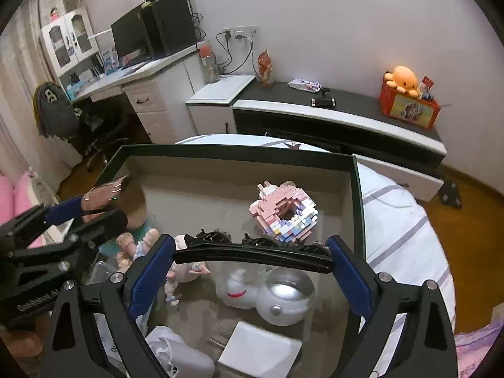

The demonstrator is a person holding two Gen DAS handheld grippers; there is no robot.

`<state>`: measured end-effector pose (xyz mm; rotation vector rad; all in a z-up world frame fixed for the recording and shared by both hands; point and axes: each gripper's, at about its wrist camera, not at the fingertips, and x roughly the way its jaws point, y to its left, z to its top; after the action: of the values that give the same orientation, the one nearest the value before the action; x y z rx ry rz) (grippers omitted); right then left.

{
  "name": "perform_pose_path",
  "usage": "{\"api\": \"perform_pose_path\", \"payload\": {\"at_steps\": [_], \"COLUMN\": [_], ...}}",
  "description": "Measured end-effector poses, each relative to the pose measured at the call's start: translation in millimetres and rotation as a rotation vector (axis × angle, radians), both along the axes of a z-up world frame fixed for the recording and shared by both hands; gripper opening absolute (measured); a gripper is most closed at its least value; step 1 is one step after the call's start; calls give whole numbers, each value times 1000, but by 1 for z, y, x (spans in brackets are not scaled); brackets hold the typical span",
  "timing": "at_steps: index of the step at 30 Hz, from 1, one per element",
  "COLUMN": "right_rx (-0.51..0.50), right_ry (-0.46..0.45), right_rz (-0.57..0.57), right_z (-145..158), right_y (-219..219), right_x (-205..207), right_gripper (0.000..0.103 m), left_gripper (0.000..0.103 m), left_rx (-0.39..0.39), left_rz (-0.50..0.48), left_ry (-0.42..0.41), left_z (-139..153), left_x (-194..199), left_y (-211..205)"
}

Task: Organize rigid objects
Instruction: 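Place rose-gold cup in the tray with left gripper while right places hair clip there, then grasp the pink-and-white block figure with the right gripper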

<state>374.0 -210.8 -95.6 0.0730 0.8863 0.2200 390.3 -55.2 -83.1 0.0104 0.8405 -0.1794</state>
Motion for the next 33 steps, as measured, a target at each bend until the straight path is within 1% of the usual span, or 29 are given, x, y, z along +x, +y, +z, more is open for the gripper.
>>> {"api": "perform_pose_path", "payload": {"at_steps": [1, 2, 5, 9, 14, 21, 24, 27, 33], "right_rx": [10, 26, 28, 89, 99, 118, 105, 90, 23], "right_ry": [-6, -11, -16, -21, -47, -90, -104, -106, -88], "right_rz": [-8, -9, -26, -47, -53, -48, -59, -67, -76], "right_z": [1, 3, 4, 10, 22, 38, 39, 37, 26], "right_y": [-3, -4, -8, -12, -7, -2, -2, -2, 9], "right_x": [-2, -3, -8, -16, -30, -71, -95, -118, -155], "right_gripper": [103, 103, 103, 103, 103, 103, 103, 103, 103], "left_gripper": [90, 93, 103, 103, 103, 103, 103, 103, 103], "left_rx": [1, 0, -6, -8, -19, -61, -60, -39, -15], "left_rz": [6, 12, 27, 22, 23, 71, 96, 133, 191], "left_ry": [-5, -11, -30, -55, -75, -89, -95, -94, -58], "left_z": [0, 1, 6, 15, 25, 31, 29, 24, 4], "left_x": [-2, -4, -14, -32, -56, -94, -111, -123, -129], "left_y": [1, 3, 10, 16, 24, 49, 59, 71, 90]}}
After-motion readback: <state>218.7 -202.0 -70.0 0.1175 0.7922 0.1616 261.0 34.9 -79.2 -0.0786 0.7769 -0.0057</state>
